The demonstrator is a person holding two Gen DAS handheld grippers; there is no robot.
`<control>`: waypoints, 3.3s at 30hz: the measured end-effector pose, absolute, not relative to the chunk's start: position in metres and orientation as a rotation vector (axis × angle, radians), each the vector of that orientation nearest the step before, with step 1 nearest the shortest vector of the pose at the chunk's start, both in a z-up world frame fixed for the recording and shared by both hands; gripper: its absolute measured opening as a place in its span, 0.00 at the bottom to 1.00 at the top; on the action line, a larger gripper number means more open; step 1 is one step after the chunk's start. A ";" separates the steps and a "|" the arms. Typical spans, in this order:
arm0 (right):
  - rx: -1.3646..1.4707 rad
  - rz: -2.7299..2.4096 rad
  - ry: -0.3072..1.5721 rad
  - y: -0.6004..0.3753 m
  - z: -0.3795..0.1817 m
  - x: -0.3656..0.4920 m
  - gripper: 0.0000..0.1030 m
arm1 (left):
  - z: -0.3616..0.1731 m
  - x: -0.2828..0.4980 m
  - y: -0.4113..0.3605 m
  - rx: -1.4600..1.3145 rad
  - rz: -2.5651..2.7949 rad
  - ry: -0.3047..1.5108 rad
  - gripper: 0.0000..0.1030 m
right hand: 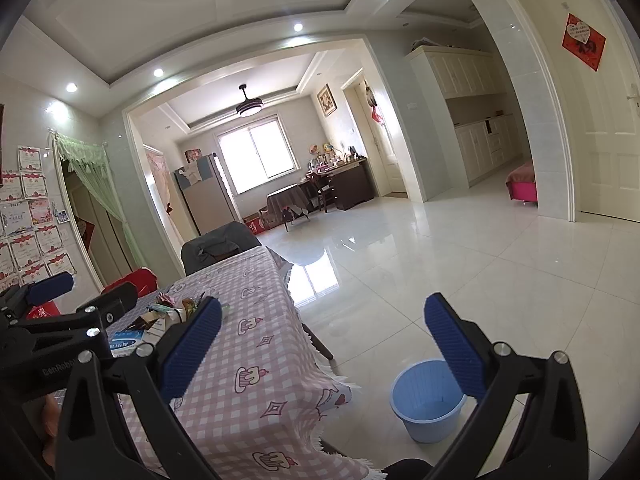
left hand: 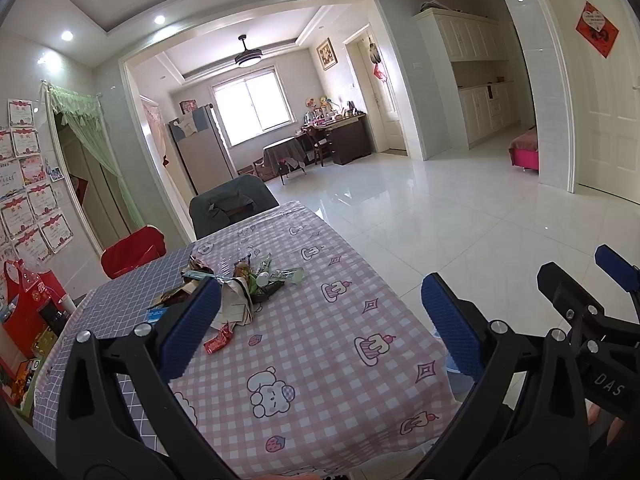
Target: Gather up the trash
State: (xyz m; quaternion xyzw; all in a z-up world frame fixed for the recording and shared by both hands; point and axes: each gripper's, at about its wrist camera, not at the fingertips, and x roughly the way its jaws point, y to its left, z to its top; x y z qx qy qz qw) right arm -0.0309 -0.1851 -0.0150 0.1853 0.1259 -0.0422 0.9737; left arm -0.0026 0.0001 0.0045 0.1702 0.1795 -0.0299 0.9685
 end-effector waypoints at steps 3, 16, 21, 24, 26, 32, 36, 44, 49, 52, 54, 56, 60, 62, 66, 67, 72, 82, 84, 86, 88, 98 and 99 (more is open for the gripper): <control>0.374 -0.087 0.254 -0.185 -0.015 -0.030 0.96 | 0.006 -0.005 0.003 0.343 -0.063 0.362 0.95; 0.371 -0.080 0.256 -0.182 -0.011 -0.030 0.96 | 0.006 -0.005 0.003 0.341 -0.065 0.362 0.95; 0.373 -0.080 0.258 -0.181 -0.011 -0.029 0.96 | 0.005 -0.005 0.004 0.340 -0.065 0.363 0.95; 0.370 -0.080 0.260 -0.180 -0.011 -0.029 0.96 | 0.006 -0.006 0.004 0.338 -0.065 0.362 0.95; 0.374 -0.079 0.258 -0.181 -0.012 -0.029 0.96 | 0.005 -0.005 0.004 0.339 -0.065 0.362 0.95; 0.374 -0.079 0.259 -0.180 -0.013 -0.029 0.96 | 0.006 -0.005 0.004 0.338 -0.065 0.364 0.95; 0.373 -0.078 0.264 -0.178 -0.015 -0.028 0.96 | 0.004 -0.005 0.005 0.337 -0.067 0.364 0.95; 0.372 -0.080 0.265 -0.178 -0.016 -0.028 0.96 | 0.005 -0.005 0.006 0.335 -0.067 0.365 0.95; 0.373 -0.078 0.266 -0.178 -0.017 -0.029 0.96 | 0.004 -0.004 0.005 0.335 -0.067 0.365 0.95; 0.373 -0.079 0.266 -0.177 -0.018 -0.029 0.96 | 0.004 -0.004 0.005 0.335 -0.066 0.365 0.95; 0.373 -0.078 0.266 -0.178 -0.017 -0.029 0.96 | 0.005 -0.004 0.006 0.334 -0.065 0.365 0.95; 0.373 -0.077 0.266 -0.178 -0.017 -0.029 0.96 | 0.004 -0.004 0.006 0.334 -0.066 0.365 0.95; 0.372 -0.077 0.268 -0.177 -0.018 -0.029 0.96 | 0.005 -0.004 0.006 0.334 -0.067 0.365 0.95; 0.372 -0.077 0.267 -0.177 -0.018 -0.029 0.96 | 0.005 -0.004 0.006 0.334 -0.067 0.365 0.95; 0.371 -0.078 0.269 -0.177 -0.019 -0.028 0.96 | 0.005 -0.004 0.006 0.332 -0.067 0.366 0.95; 0.372 -0.077 0.269 -0.178 -0.019 -0.028 0.96 | 0.005 -0.004 0.006 0.332 -0.067 0.367 0.95; 0.360 -0.074 0.287 -0.174 -0.023 -0.024 0.96 | 0.005 -0.002 0.009 0.322 -0.063 0.377 0.95; 0.329 -0.080 0.317 -0.169 -0.018 -0.007 0.96 | 0.004 0.017 0.020 0.278 -0.072 0.408 0.95; 0.324 -0.087 0.322 -0.169 -0.018 -0.005 0.96 | 0.004 0.020 0.021 0.268 -0.077 0.417 0.95; 0.320 -0.097 0.327 -0.170 -0.019 -0.003 0.96 | 0.003 0.026 0.024 0.261 -0.083 0.425 0.95; 0.320 -0.106 0.333 -0.173 -0.020 -0.001 0.96 | 0.003 0.030 0.025 0.257 -0.088 0.429 0.95; 0.313 -0.126 0.370 -0.168 -0.017 0.024 0.96 | -0.002 0.052 0.034 0.241 -0.094 0.451 0.95; 0.315 -0.121 0.374 -0.166 -0.017 0.027 0.96 | -0.004 0.057 0.037 0.236 -0.091 0.458 0.95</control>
